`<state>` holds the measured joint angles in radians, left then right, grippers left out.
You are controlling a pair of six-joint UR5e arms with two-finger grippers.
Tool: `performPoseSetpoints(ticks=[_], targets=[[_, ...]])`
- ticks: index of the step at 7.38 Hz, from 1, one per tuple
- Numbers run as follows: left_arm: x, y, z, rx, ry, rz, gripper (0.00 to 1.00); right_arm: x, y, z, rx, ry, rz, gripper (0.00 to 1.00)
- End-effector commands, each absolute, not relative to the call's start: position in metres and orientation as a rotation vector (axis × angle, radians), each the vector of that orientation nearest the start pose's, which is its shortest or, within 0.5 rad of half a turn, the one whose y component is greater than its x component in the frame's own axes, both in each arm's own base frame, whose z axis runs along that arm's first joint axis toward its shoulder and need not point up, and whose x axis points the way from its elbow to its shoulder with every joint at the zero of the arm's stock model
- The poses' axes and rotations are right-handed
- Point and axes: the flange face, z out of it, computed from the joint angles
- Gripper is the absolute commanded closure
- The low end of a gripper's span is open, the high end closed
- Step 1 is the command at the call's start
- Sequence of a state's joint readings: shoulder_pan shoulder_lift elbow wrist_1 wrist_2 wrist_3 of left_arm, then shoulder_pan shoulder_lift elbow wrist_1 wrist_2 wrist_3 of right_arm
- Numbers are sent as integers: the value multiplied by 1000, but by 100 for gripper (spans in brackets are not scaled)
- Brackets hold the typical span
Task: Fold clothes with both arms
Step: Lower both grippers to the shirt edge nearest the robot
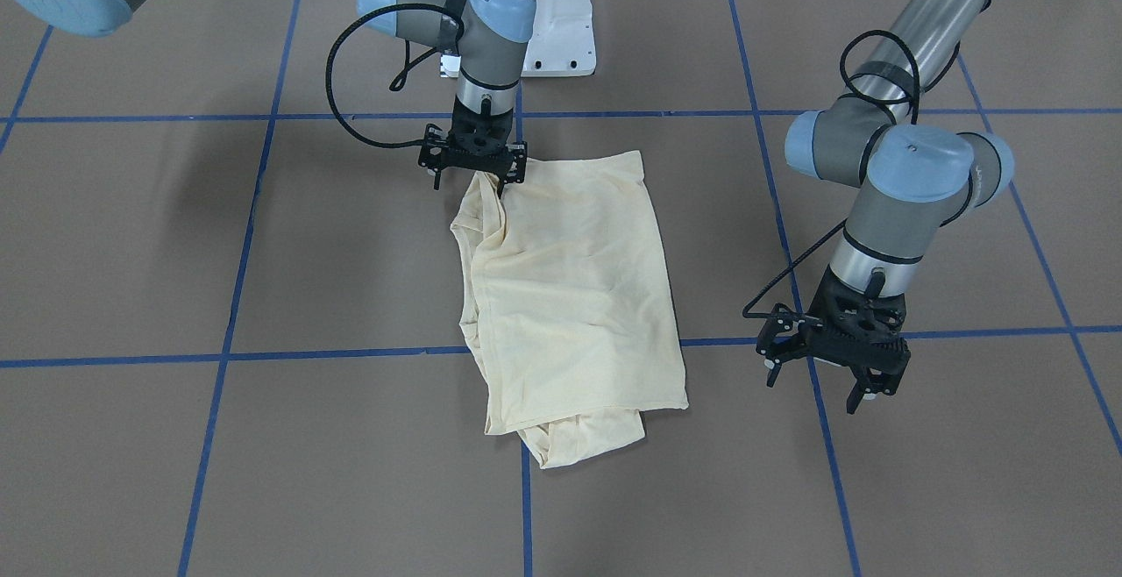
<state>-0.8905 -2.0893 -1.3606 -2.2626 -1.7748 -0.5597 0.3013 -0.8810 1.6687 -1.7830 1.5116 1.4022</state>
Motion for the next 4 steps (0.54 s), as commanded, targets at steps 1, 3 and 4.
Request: performPoseSetpoints(ticks=[1, 3, 4], targets=[[369, -629, 382, 700, 733, 217, 0, -553, -334, 265, 214, -557, 136, 0], [369, -629, 381, 701, 735, 217, 0, -526, -323, 283, 263, -545, 159, 0], [369, -628, 380, 702, 738, 218, 0, -522, -320, 265, 262, -597, 188, 0]])
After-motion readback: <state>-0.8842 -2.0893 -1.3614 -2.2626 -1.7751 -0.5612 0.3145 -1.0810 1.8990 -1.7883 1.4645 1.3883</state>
